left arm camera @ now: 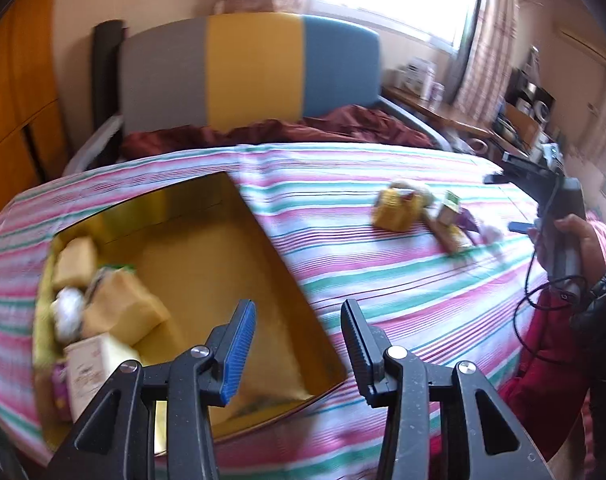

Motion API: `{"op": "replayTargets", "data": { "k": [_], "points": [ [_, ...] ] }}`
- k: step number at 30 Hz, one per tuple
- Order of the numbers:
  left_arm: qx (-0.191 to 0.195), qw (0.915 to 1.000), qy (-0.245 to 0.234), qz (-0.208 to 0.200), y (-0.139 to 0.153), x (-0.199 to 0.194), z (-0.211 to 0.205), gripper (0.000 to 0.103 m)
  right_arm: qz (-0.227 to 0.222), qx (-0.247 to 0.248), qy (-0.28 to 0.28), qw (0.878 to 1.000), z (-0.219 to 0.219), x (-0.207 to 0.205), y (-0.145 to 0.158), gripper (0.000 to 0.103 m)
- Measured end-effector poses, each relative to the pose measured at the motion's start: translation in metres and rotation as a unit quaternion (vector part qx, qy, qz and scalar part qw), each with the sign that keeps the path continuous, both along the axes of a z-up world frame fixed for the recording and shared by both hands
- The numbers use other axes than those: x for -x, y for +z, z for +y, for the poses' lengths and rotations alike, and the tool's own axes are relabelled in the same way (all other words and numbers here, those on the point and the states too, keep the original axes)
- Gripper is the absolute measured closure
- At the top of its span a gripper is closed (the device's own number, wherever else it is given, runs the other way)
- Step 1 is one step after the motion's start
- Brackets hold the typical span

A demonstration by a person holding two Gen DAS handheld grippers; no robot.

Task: Organize objects
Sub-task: 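Move both grippers back toward the remaining items on the tablecloth, then grasp the yellow knitted pouch with the left gripper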

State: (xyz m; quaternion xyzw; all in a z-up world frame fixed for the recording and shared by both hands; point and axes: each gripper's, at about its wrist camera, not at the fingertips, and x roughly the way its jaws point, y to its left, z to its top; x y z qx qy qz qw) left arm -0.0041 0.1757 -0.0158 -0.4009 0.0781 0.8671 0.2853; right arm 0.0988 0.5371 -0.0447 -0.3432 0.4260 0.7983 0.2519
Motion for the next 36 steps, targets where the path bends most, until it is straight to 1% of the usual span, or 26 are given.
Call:
{"op": "replayTargets", "data": {
  "k": [4,6,8,10,12,14,18,21,25,29,32,33,34,35,36],
  "points": [
    [0.009,0.9995,-0.03,-0.01,-0.004,0.004,0.039,0.058,0.004,0.021,0.005,1.0,-0.001,0.003,-0.006,0.0],
    [0.013,0.9988,-0.044,-0.019,-0.007,0.007,0.058,0.052,0.01,0.024,0.01,1.0,-0.002,0.002,-0.005,0.0],
    [0.015,0.9982,-0.052,-0.023,-0.011,0.011,0.073,0.036,0.017,0.025,0.014,0.999,-0.003,0.002,-0.002,0.0],
    [0.022,0.9975,-0.061,-0.027,-0.016,0.02,0.09,0.031,0.024,0.028,0.017,0.999,-0.003,0.002,-0.001,0.0],
    [0.025,0.9971,-0.064,-0.033,-0.02,0.03,0.106,0.03,0.029,0.03,0.022,0.999,-0.004,0.002,0.001,0.0],
    [0.026,0.9968,-0.065,-0.039,-0.025,0.041,0.122,0.024,0.033,0.032,0.028,0.999,-0.005,0.004,0.002,0.0],
    [0.036,0.9958,-0.074,-0.04,-0.038,0.062,0.159,0.021,0.041,0.037,0.039,0.998,-0.007,0.006,0.003,0.0],
    [0.046,0.9947,-0.083,-0.039,-0.048,0.076,0.187,0.019,0.048,0.041,0.031,0.998,-0.004,0.002,0.004,0.0],
    [0.05,0.9933,-0.099,-0.032,-0.055,0.088,0.215,0.015,0.057,0.054,0.02,0.997,0.002,0.0,0.002,0.0],
    [0.058,0.9921,-0.103,-0.044,-0.071,0.105,0.238,0.01,0.053,0.061,0.026,0.996,0.001,0.005,-0.001,0.0],
    [0.05,0.9928,-0.089,-0.062,-0.082,0.121,0.245,0.01,0.044,0.056,0.035,0.997,-0.001,0.01,-0.002,0.0],
    [0.044,0.9931,-0.081,-0.073,-0.087,0.127,0.244,0.011,0.041,0.053,0.038,0.997,-0.001,0.012,-0.002,0.0],
    [0.035,0.9928,-0.074,-0.088,-0.091,0.133,0.242,0.018,0.038,0.05,0.039,0.997,-0.001,0.014,-0.003,0.0],
    [0.022,0.9931,-0.069,-0.092,-0.093,0.134,0.239,0.023,0.035,0.048,0.041,0.997,-0.001,0.015,-0.003,0.0],
    [0.007,0.9941,-0.067,-0.085,-0.09,0.133,0.233,0.033,0.033,0.047,0.043,0.997,-0.001,0.016,-0.004,0.0]
  ]
}}
